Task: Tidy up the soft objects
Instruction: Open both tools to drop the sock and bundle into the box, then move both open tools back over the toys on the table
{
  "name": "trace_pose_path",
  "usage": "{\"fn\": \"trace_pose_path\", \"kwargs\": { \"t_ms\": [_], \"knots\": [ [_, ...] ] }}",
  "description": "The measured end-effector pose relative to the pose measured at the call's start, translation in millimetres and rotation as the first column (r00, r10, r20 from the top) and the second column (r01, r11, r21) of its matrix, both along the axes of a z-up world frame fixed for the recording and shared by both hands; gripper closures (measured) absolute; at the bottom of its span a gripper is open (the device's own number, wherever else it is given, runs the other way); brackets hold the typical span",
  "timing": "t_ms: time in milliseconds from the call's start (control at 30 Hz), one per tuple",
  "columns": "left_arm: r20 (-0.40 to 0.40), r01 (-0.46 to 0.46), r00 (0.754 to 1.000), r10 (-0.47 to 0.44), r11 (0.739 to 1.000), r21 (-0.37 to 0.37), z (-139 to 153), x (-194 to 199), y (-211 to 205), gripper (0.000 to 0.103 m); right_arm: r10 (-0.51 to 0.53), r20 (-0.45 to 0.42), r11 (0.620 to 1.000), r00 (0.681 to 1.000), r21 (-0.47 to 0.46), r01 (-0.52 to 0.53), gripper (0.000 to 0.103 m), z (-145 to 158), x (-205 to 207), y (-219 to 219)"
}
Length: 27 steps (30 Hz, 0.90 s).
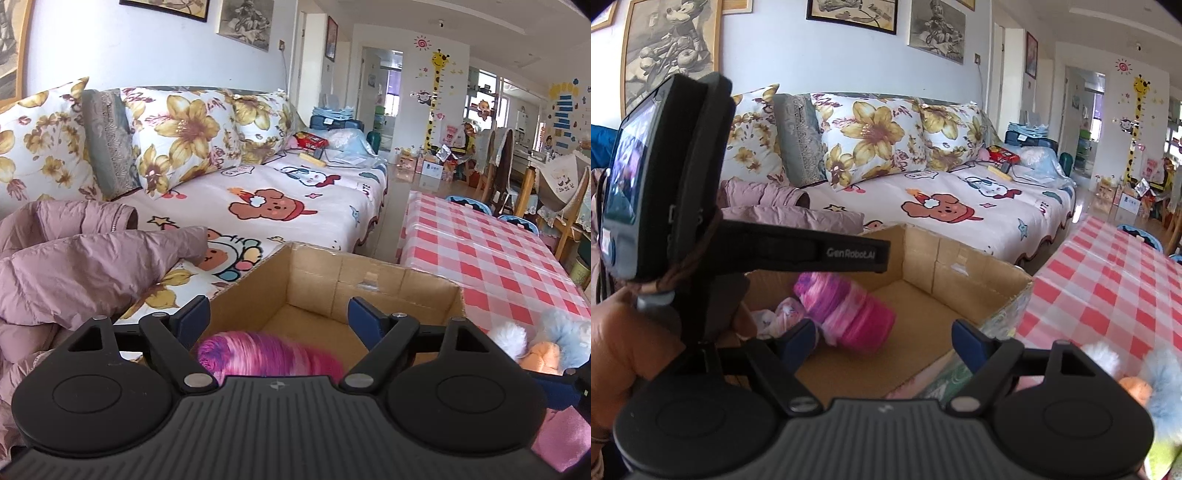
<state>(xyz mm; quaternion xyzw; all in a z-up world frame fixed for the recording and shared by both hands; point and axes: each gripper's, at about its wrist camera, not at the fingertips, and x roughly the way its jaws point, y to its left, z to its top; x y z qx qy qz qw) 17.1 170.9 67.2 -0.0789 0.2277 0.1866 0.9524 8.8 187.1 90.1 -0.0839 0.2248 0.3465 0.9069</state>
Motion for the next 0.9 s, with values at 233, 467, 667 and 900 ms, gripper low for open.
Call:
{"fn": "trace_pose_path", "kwargs": {
  "t_ms": [233,467,667,900],
  "knots": [
    [0.001,0.023,1.000,-0.023,1.000,0.000,0.3,3.7,-4.0,0.001,-0.038,0.006,0.999,0.999,0.002,0.038,0.021,-2.4,-1.5,-9.7],
    [0.006,0.052,0.999,-0.052,0.999,-0.001,1.1,7.6,-4.4,0.000,-0.055,0.012,0.998,0.998,0.001,0.055,0.021,-6.1,-3.7,-19.5],
    [0.006,0.076,0.997,-0.076,0.997,0.002,-0.1,12.9,-5.2,0.000,-0.071,0.021,0.997,0.997,0.010,0.071,0.021,-5.2,-5.2,-31.2],
    [0.005,0.106,0.994,-0.106,0.994,0.014,-1.1,18.1,-9.5,0.000,-0.097,0.021,0.995,0.995,0.026,0.096,0.020,-5.0,-4.7,-46.8]
  ]
}}
